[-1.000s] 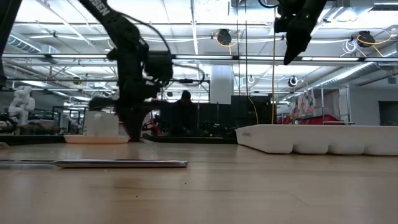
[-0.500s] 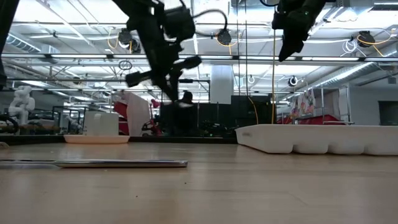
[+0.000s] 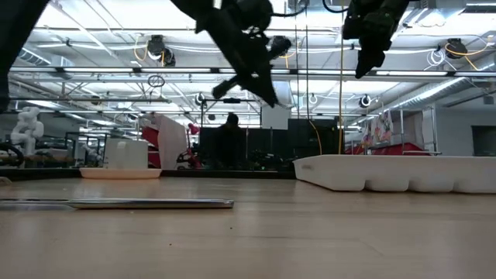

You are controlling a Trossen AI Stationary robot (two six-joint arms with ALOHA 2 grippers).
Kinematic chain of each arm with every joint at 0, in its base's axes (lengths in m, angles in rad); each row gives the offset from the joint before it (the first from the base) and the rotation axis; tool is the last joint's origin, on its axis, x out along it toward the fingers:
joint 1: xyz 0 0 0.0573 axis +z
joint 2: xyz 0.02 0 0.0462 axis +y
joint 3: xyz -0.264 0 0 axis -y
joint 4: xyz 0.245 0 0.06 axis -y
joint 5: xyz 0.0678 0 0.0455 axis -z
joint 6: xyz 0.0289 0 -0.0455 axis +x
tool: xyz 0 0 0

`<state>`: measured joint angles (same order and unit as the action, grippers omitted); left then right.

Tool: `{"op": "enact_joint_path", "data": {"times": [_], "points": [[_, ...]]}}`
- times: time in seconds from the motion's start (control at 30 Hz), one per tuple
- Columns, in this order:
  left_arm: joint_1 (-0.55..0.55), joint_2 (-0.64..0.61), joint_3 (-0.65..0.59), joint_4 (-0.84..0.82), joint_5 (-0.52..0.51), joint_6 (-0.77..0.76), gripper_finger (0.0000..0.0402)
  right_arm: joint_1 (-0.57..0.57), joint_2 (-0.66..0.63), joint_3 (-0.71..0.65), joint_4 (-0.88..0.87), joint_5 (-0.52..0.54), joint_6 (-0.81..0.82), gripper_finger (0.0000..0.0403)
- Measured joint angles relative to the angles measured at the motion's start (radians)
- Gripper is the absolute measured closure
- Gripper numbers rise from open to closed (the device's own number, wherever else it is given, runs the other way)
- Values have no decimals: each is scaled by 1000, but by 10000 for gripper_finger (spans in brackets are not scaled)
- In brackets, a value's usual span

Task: Sort silverware
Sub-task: Put the top silver fork into the white silverware tray

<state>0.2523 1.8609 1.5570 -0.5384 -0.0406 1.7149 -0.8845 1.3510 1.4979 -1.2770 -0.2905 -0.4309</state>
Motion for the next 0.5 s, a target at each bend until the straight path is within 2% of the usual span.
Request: {"op": "enact_joint_path", "data": {"times": [0.27,0.5], "points": [[-21,196,262,-39,45,20,392,0,0,0,0,0,-24,284],[-27,317,386,-40,88,49,392,0,0,0,0,0,-28,284]]}}
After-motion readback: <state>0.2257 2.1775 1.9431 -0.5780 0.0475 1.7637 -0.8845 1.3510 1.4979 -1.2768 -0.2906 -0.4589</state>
